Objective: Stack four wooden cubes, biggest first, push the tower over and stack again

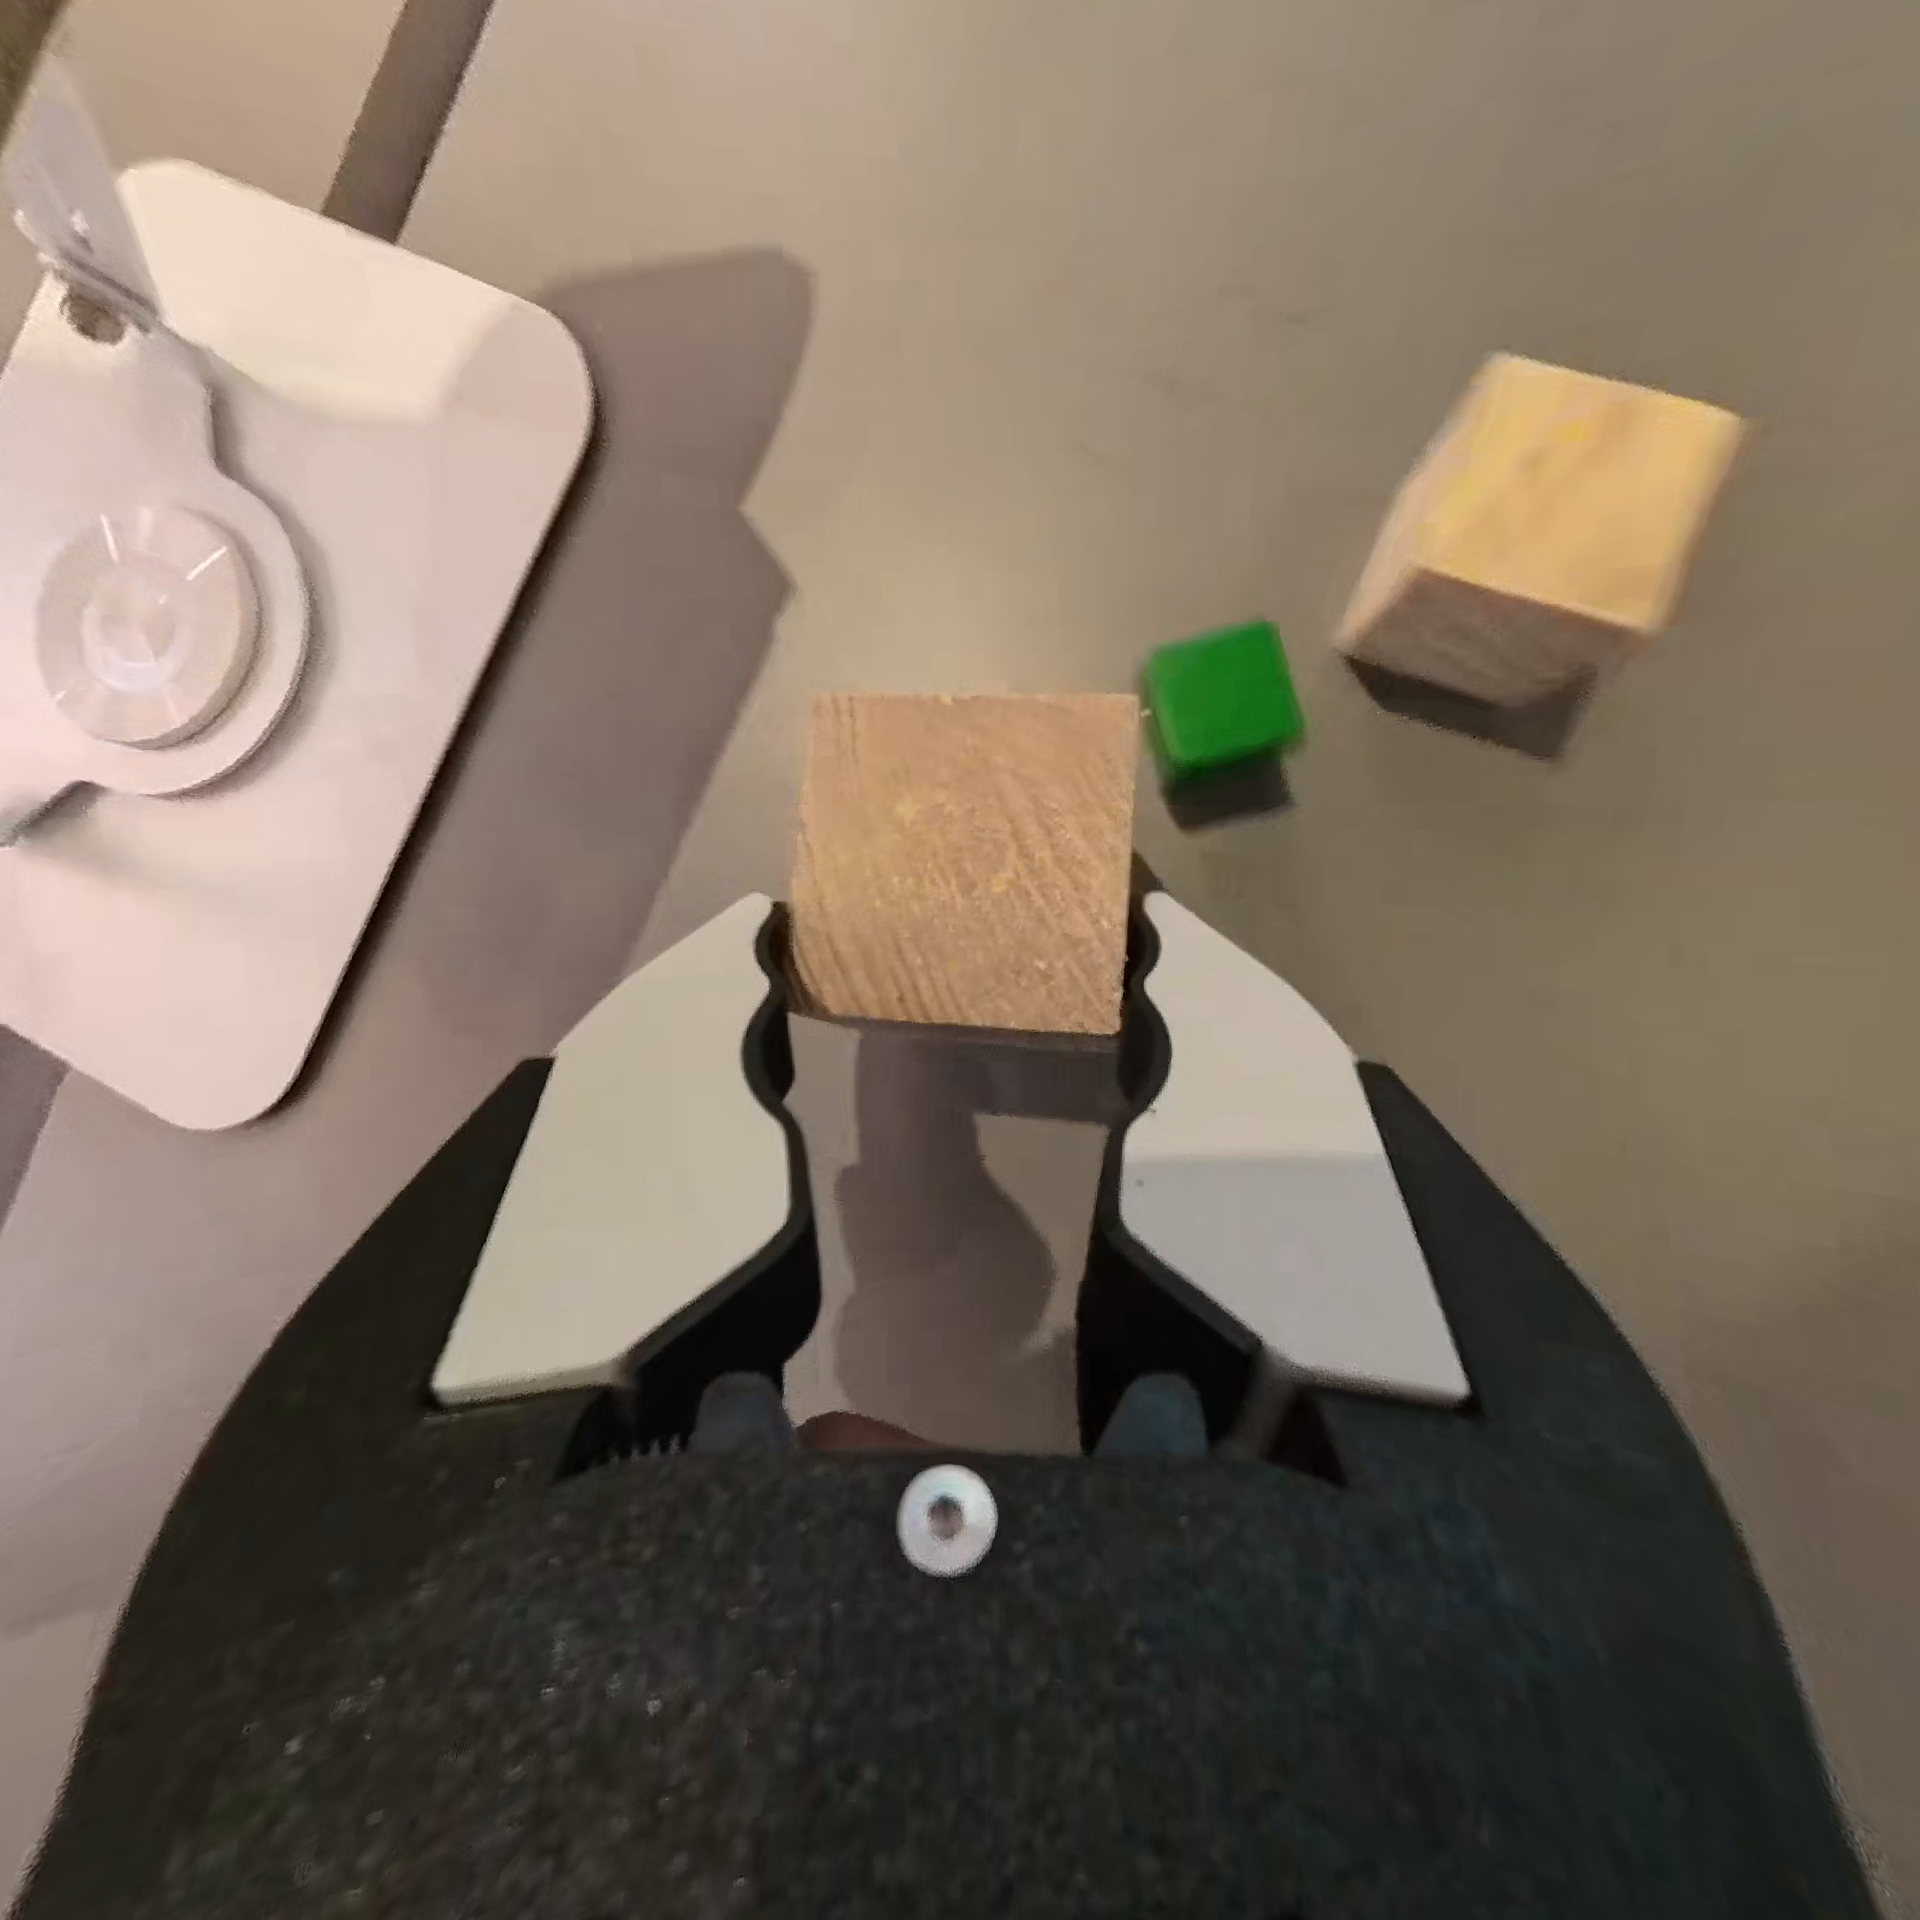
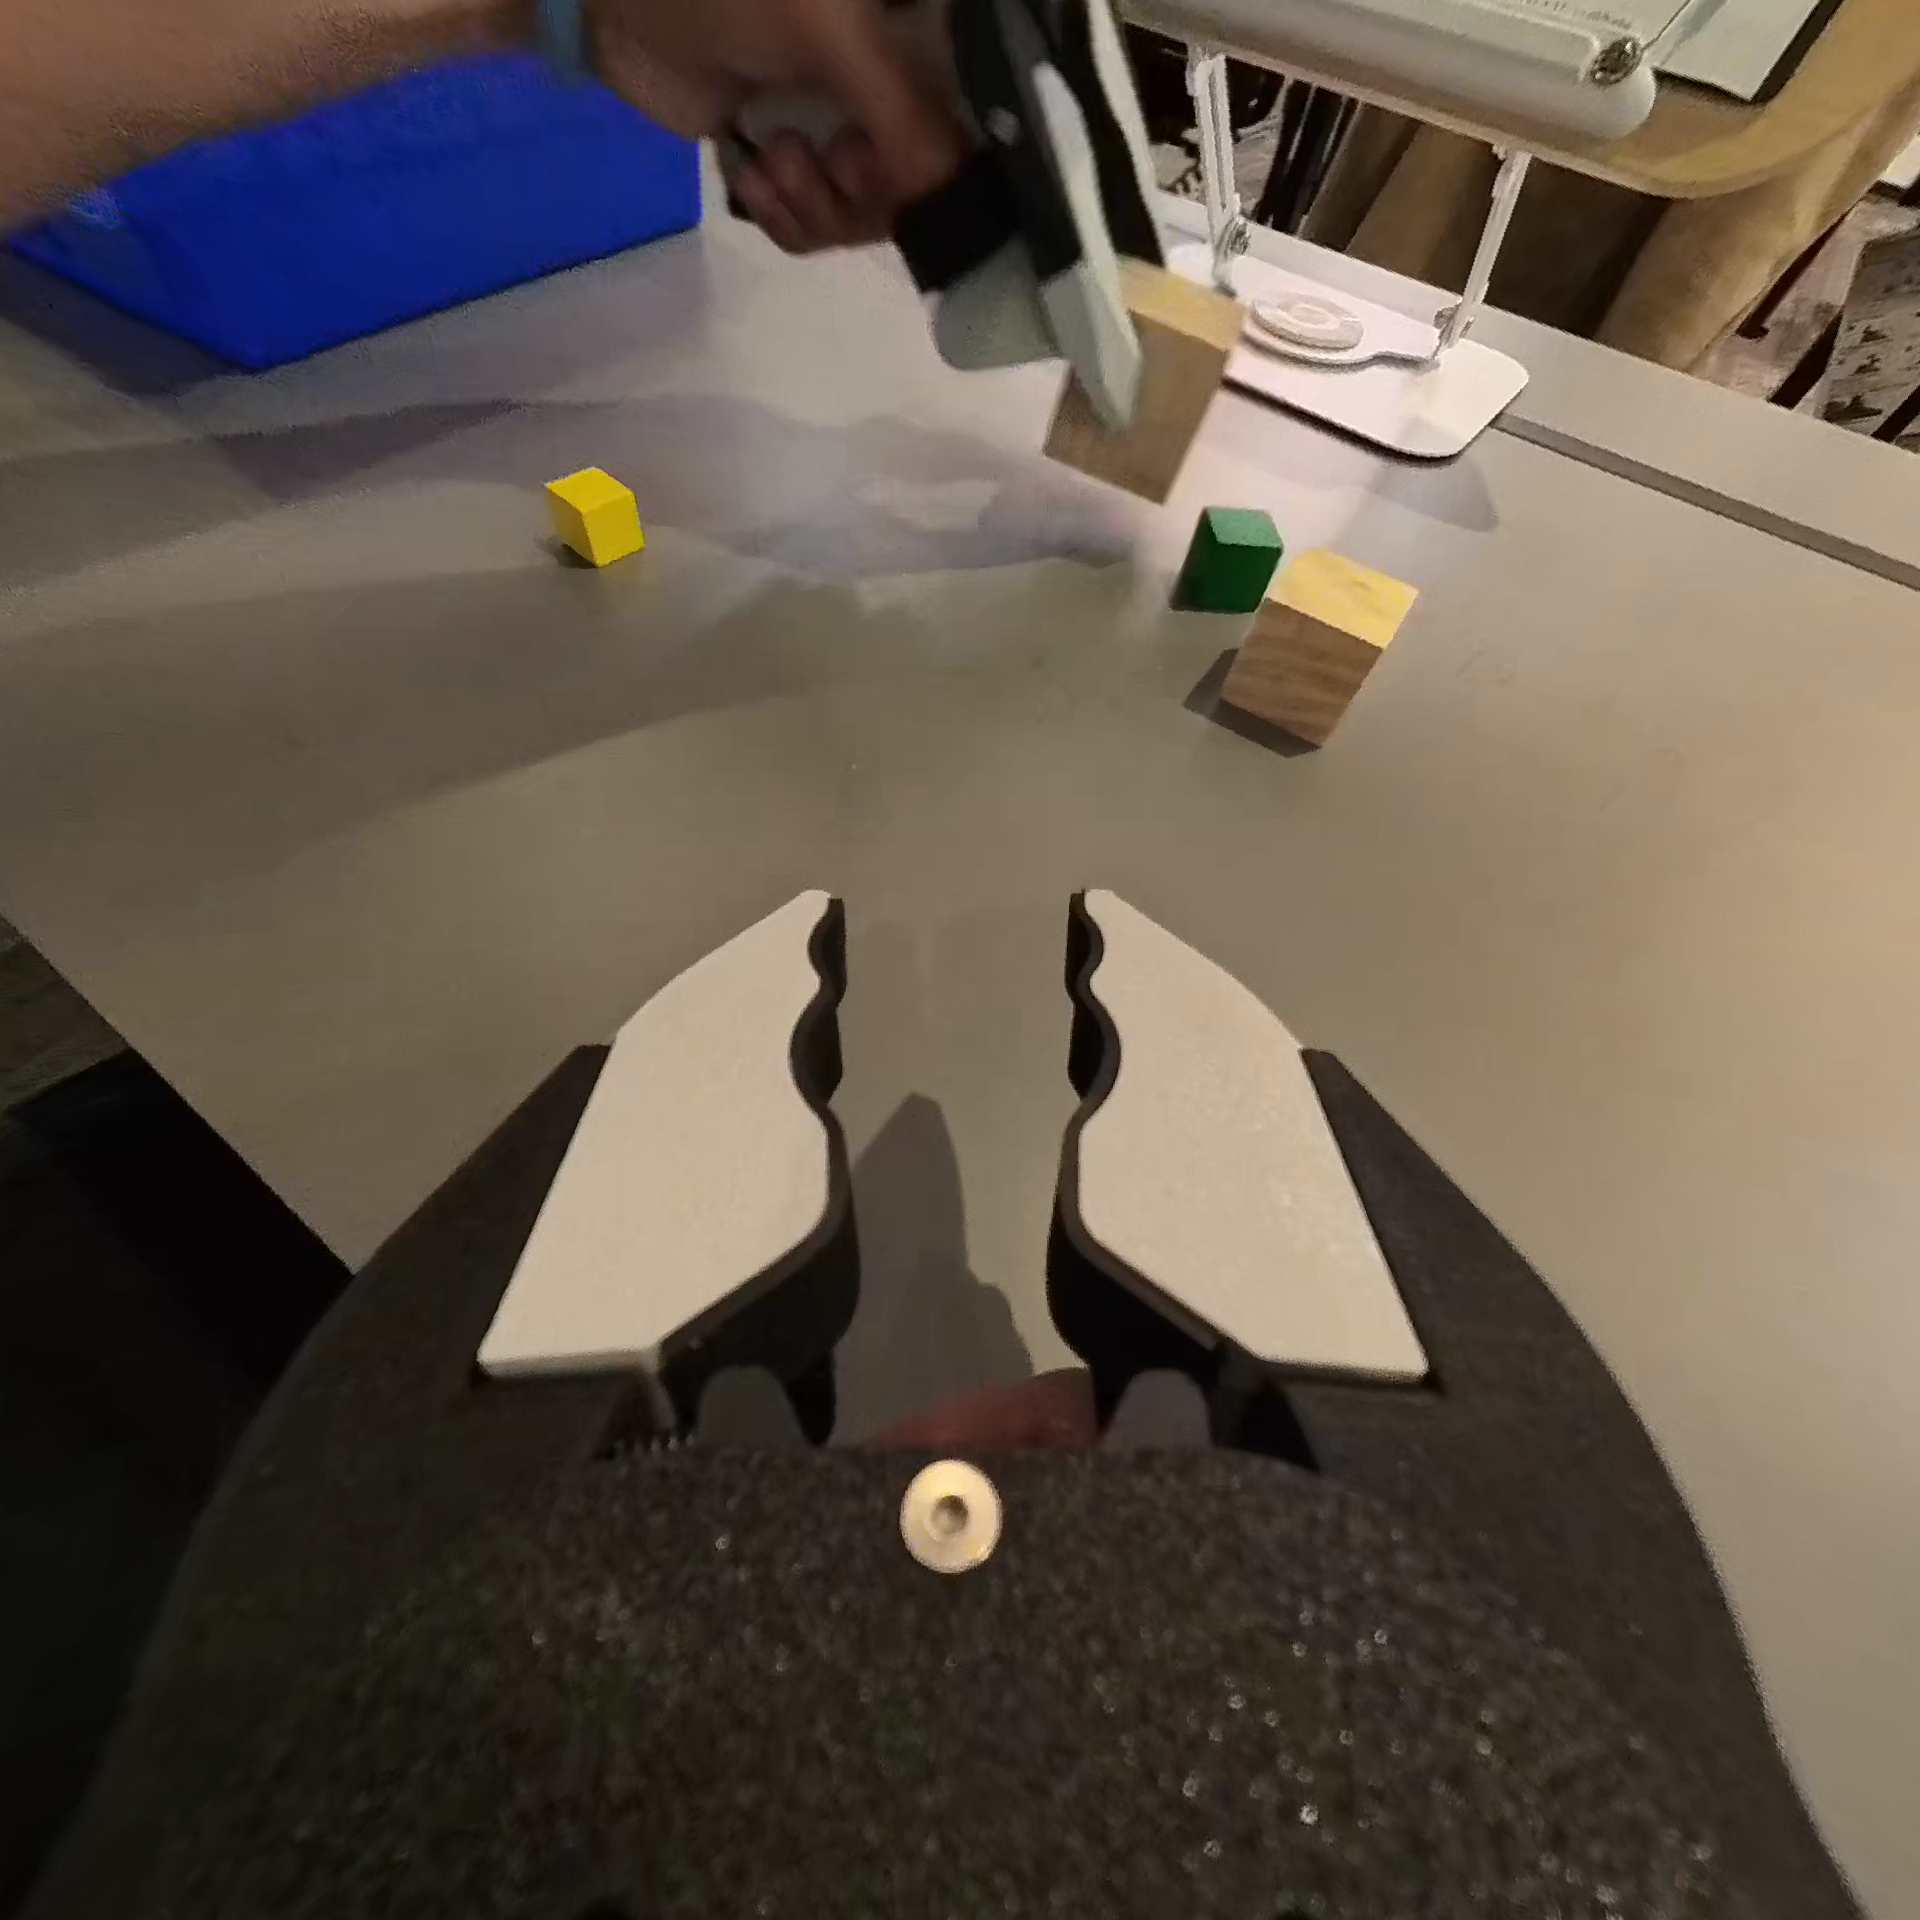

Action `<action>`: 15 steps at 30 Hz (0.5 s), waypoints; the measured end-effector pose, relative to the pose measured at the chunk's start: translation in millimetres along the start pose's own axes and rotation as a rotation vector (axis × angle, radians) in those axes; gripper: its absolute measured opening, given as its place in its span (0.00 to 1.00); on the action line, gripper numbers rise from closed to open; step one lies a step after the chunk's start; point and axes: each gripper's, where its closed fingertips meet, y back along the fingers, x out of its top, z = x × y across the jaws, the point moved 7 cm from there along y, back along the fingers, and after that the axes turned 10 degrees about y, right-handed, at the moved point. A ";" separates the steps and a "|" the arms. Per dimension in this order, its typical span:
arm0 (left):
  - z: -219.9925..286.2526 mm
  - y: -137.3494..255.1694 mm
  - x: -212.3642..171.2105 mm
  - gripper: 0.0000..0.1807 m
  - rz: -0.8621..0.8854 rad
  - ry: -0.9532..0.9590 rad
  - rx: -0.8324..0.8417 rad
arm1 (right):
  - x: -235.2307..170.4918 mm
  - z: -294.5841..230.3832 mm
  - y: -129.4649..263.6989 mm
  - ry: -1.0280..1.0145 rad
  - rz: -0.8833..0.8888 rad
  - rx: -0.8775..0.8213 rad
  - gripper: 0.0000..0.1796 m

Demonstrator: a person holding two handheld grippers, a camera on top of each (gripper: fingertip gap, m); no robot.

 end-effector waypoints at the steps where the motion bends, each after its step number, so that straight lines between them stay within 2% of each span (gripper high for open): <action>1: 8.3 11.9 -4.4 0.33 0.006 -0.043 -0.022 | 0.1 0.9 0.4 -0.005 0.000 0.001 0.22; 4: 42.1 40.6 -21.1 0.33 0.011 -0.165 -0.115 | 0.6 2.3 0.7 -0.010 0.000 0.005 0.22; 7: 71.2 49.8 -33.4 0.33 0.044 -0.232 -0.175 | 1.9 1.7 -0.1 -0.001 -0.003 0.006 0.22; 15: 81.2 19.9 -59.8 0.33 0.009 -0.248 -0.171 | 5.6 -4.9 -0.1 0.017 -0.014 0.015 0.22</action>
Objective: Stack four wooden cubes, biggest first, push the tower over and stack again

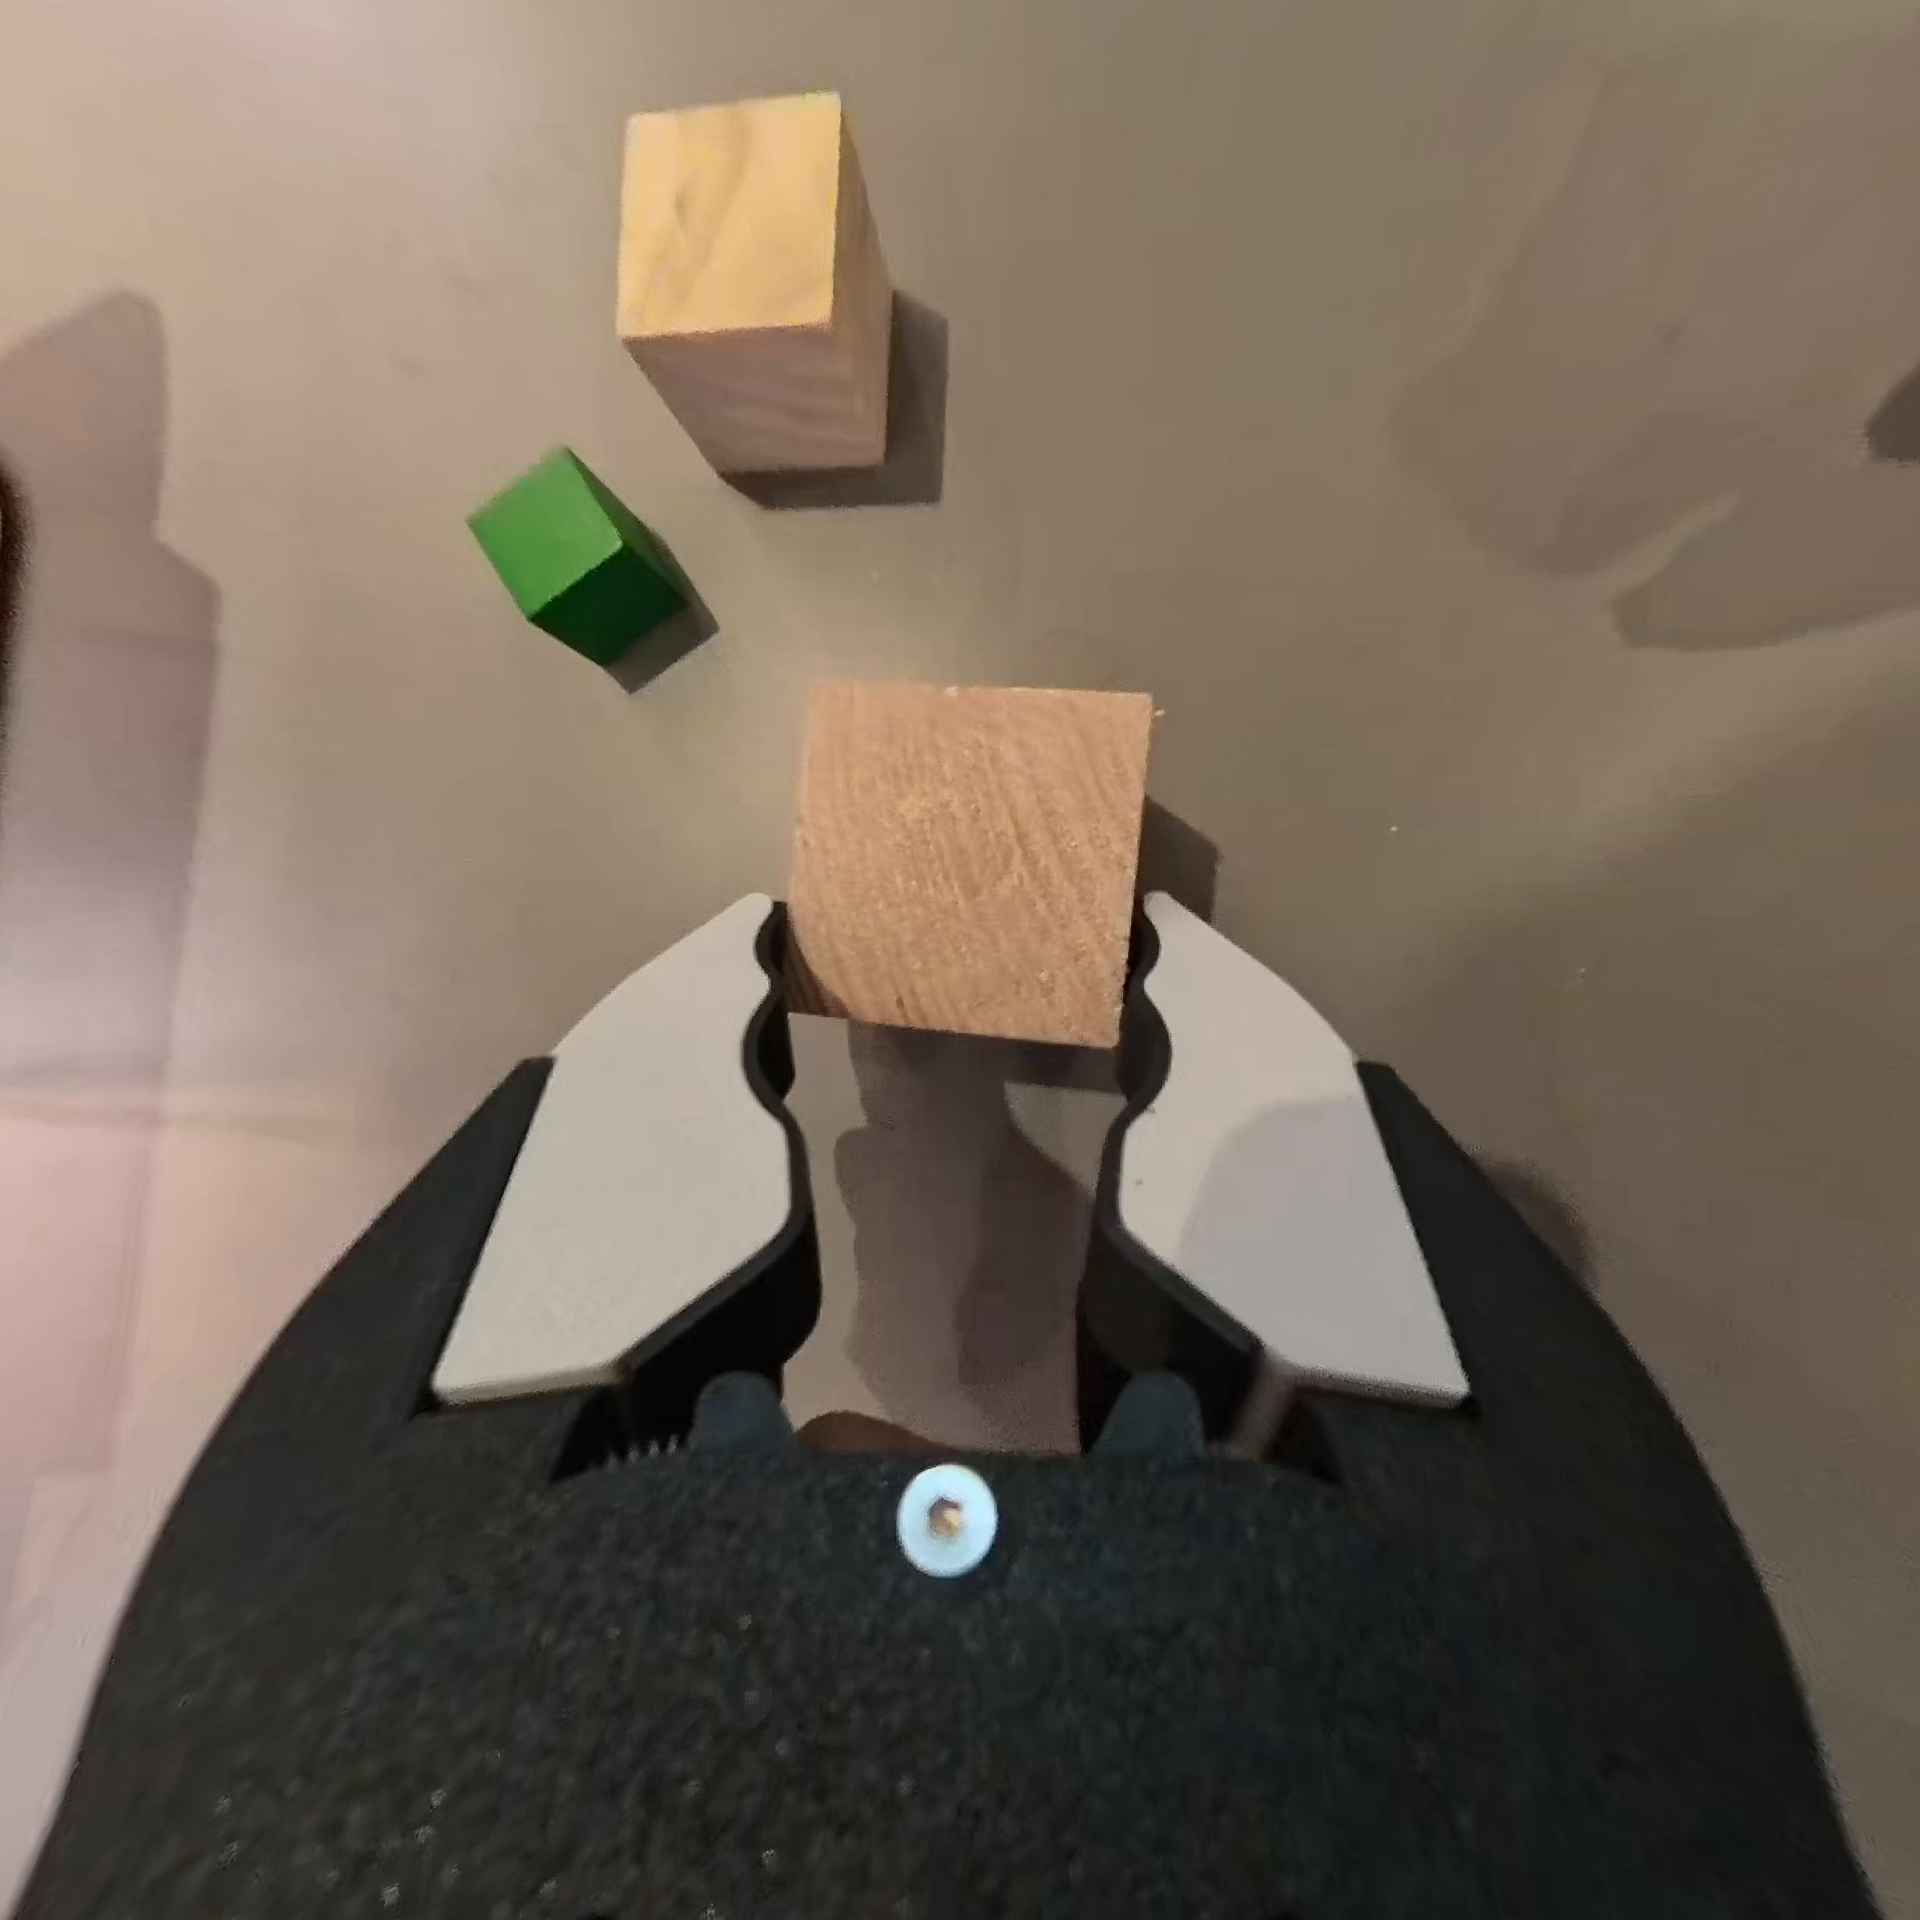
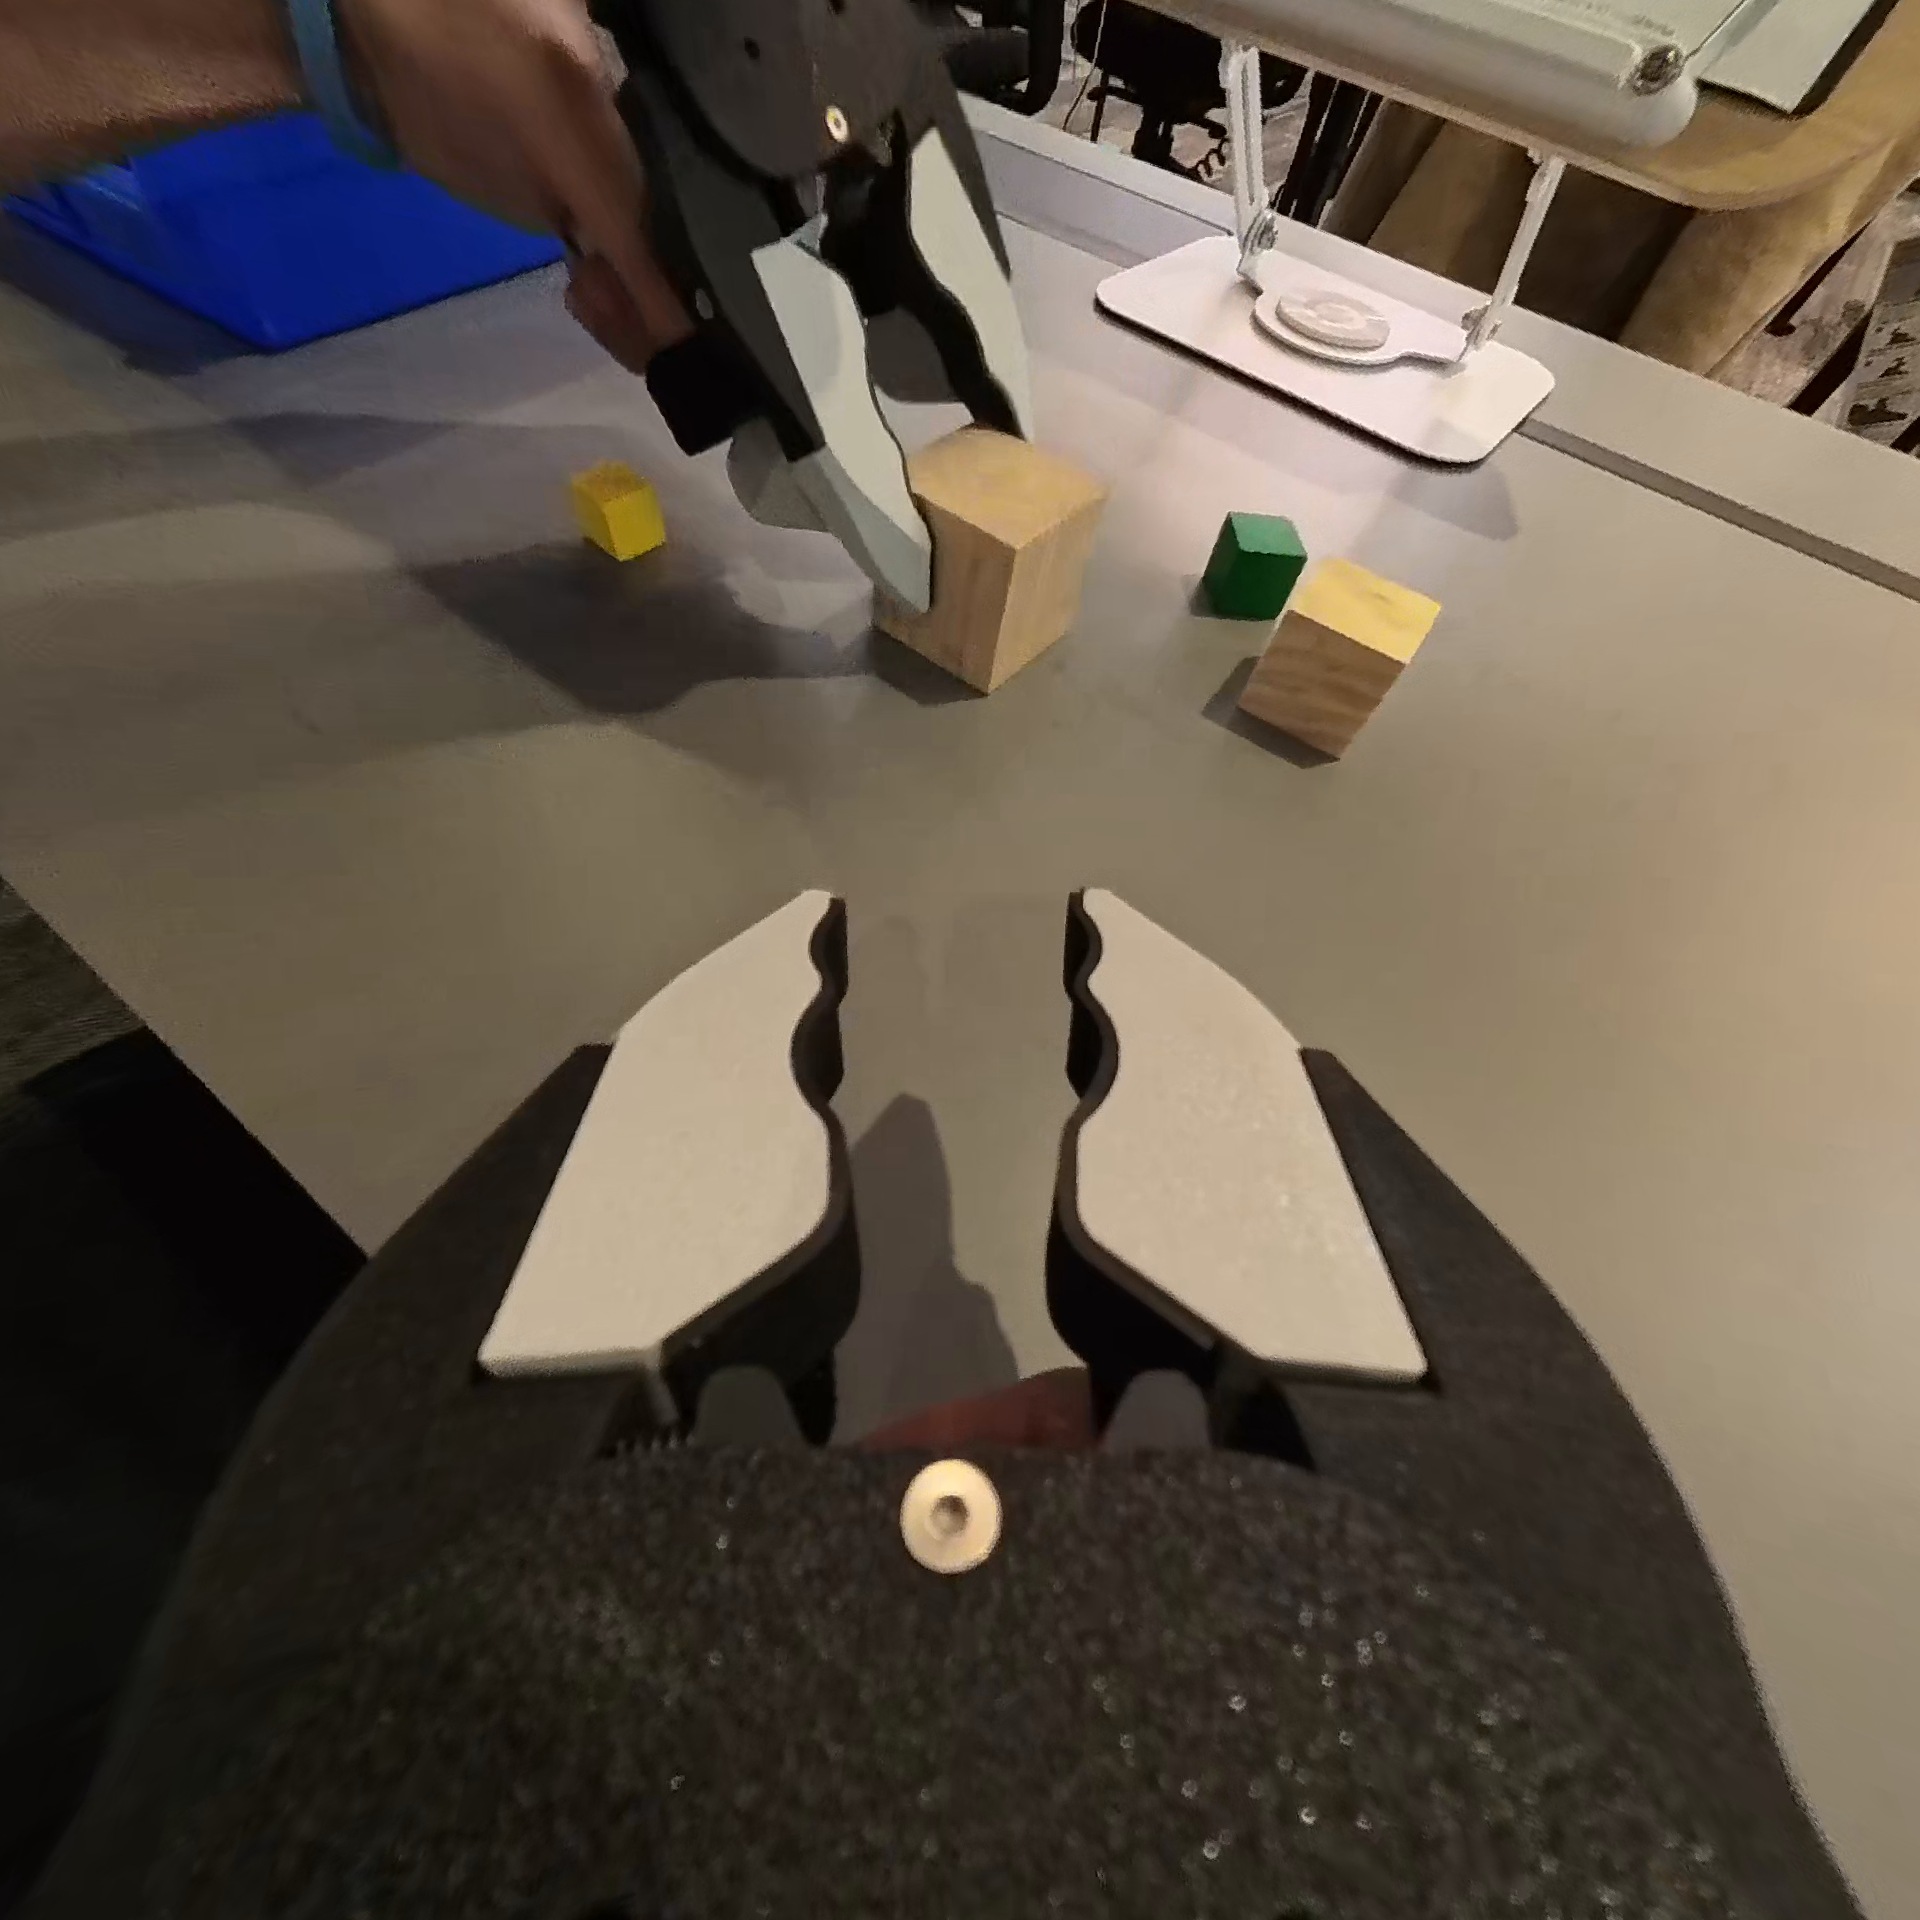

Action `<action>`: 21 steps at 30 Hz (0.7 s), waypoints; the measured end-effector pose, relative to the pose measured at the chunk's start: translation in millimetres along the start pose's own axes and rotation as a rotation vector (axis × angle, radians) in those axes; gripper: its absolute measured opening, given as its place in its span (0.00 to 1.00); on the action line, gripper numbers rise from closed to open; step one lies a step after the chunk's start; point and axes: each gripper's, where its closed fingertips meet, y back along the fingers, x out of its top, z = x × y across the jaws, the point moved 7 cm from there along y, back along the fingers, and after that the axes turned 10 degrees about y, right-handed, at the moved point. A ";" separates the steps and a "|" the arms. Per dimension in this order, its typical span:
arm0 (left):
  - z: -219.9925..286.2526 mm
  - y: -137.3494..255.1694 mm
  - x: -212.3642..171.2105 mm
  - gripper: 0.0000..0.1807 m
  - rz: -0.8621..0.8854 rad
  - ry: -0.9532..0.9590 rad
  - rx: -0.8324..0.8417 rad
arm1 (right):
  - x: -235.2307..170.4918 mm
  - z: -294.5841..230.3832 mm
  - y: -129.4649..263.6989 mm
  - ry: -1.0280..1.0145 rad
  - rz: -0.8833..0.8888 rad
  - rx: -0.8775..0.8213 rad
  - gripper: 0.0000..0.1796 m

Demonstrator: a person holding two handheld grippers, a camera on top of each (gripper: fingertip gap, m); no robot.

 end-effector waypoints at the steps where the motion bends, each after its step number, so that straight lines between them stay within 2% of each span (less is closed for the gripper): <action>1: -0.4 0.9 -0.6 0.33 0.008 0.008 -0.004 | -0.4 -2.2 -0.6 -0.015 0.002 0.014 0.22; 3: -0.5 4.8 -0.6 0.34 0.024 0.024 0.016 | -1.3 -6.1 -2.9 -0.035 -0.002 0.061 0.23; 4: 1.0 9.9 1.2 0.39 0.052 0.036 0.027 | -0.6 -3.7 -4.0 -0.014 -0.006 0.068 0.24; 6: 8.3 28.1 5.2 0.44 0.135 0.068 0.060 | 10.3 13.6 -3.6 0.066 0.018 0.063 0.24; 7: 14.3 39.7 6.4 0.46 0.190 0.090 0.090 | 20.1 24.6 -2.4 0.123 0.038 0.094 0.20; 9: 28.9 61.0 3.3 0.45 0.283 0.172 0.180 | 40.0 52.0 -7.4 0.253 0.021 0.154 0.23; 13: 78.3 77.6 -20.5 0.41 0.396 0.374 0.325 | 61.6 105.4 -50.8 0.583 -0.174 0.348 0.27; 17: 128.7 71.6 -45.8 0.39 0.464 0.574 0.385 | 69.1 132.0 -105.2 0.690 -0.393 0.545 0.28; 21: 161.4 71.8 -60.7 0.37 0.484 0.593 0.443 | 56.8 137.4 -147.1 0.864 -0.587 0.601 0.29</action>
